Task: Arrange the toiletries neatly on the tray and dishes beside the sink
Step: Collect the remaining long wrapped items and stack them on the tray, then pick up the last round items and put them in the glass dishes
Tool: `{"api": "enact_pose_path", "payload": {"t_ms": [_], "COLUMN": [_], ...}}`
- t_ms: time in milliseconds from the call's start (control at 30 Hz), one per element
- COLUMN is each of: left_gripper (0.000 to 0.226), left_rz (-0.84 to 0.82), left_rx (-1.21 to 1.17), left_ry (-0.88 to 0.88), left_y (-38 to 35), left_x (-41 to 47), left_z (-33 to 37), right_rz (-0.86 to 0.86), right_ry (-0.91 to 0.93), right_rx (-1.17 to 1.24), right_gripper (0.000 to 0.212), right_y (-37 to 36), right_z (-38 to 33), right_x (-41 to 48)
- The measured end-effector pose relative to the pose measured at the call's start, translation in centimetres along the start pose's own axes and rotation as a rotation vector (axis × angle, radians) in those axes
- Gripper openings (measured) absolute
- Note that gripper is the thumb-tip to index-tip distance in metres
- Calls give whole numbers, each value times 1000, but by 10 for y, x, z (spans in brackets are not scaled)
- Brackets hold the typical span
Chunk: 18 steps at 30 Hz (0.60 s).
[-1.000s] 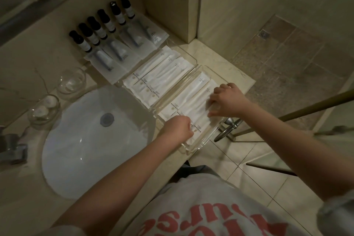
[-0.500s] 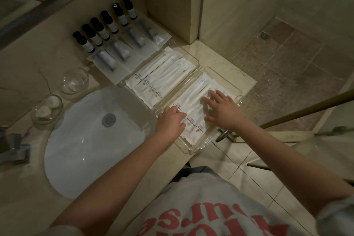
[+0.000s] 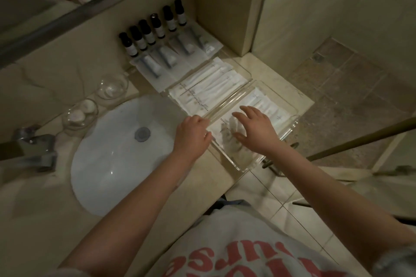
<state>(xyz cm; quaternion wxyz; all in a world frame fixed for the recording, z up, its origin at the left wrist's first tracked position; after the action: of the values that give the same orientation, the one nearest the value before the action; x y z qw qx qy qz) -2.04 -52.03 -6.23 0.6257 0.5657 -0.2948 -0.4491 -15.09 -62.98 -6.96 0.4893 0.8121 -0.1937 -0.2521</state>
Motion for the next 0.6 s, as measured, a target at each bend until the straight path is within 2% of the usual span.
{"api": "enact_pose_path", "payload": {"t_ms": [67,167,300,600], "left_gripper": [29,31,41,43], "left_rz": [56,52,66,66], "left_rx": [16,28,30,-24], "left_ry": [45,168,331,756], "left_y": [13,26,33,18], "left_x": [-16,-47,-102,-247], "left_z": [-23,-64,-124,-238], "right_rz": [25,19,-42,-196], "right_ry": [43,135,264,559], "right_rx": [0,-5,-57,-93], "right_gripper": [58,53,54,56], "right_y": [-1,-9,-32,-106], "right_z": [-26,-72,-141,-292], "right_x": [1,3,5,-11]}}
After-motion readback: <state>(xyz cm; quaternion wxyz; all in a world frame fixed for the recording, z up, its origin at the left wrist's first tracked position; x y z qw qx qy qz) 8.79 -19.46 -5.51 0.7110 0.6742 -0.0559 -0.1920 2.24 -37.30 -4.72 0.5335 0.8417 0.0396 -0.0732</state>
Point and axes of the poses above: each hand's wrist, its own x-axis towards the middle knuckle, its own y-axis out of the back of the hand, z = x × y, the point moved 5 cm from there along x, towards the middle knuckle, and after that the axes turned 6 degrees about x, right-handed, at the moved point
